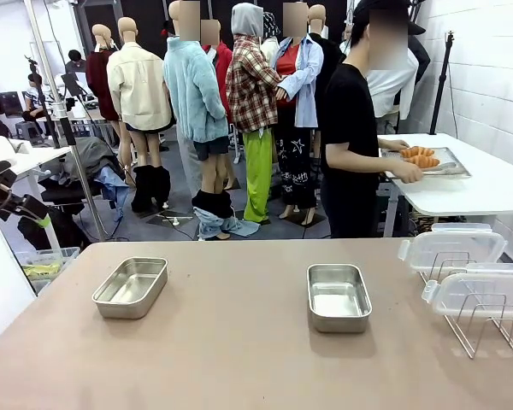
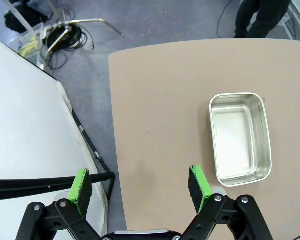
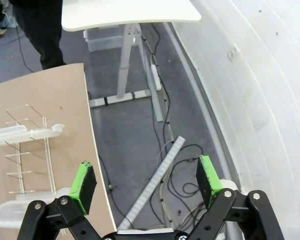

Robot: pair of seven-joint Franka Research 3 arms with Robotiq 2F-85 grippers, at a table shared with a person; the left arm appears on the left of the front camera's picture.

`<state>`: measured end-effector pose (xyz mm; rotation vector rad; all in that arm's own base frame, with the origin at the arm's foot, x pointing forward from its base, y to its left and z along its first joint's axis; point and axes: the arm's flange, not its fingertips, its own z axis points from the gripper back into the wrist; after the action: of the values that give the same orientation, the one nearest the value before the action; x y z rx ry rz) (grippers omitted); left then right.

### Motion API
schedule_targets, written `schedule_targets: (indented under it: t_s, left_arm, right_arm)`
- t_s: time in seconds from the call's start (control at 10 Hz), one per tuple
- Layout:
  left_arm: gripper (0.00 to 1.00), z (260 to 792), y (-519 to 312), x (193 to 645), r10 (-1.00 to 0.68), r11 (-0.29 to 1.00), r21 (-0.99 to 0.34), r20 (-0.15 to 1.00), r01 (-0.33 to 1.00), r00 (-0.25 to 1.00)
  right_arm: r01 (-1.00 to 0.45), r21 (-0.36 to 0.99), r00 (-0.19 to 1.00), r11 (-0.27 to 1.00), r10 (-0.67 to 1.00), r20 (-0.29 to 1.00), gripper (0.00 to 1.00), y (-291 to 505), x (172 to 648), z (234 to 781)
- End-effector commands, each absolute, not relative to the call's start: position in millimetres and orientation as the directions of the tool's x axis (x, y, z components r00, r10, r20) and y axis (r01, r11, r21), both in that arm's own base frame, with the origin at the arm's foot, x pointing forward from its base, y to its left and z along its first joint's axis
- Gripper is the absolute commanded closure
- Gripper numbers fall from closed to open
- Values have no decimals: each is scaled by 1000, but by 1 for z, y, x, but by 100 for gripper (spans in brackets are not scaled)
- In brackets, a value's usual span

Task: Place the bread in airtight containers.
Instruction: Lift both Airtight Container.

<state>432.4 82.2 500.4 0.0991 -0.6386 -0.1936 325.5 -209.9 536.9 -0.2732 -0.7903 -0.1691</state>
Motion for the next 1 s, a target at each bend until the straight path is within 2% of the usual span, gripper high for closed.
schedule_targets:
  t_s: [0.0, 0.9]
  left_arm:
    - [0, 500, 85, 431, -218, 975, 163, 577, 151, 787]
    - [0, 500, 85, 431, -218, 975, 163, 577, 151, 787]
  right_arm:
    - [249, -187, 701, 950, -44, 712, 0, -208, 327, 534]
    - [249, -187, 701, 950, -44, 712, 0, -208, 327, 534]
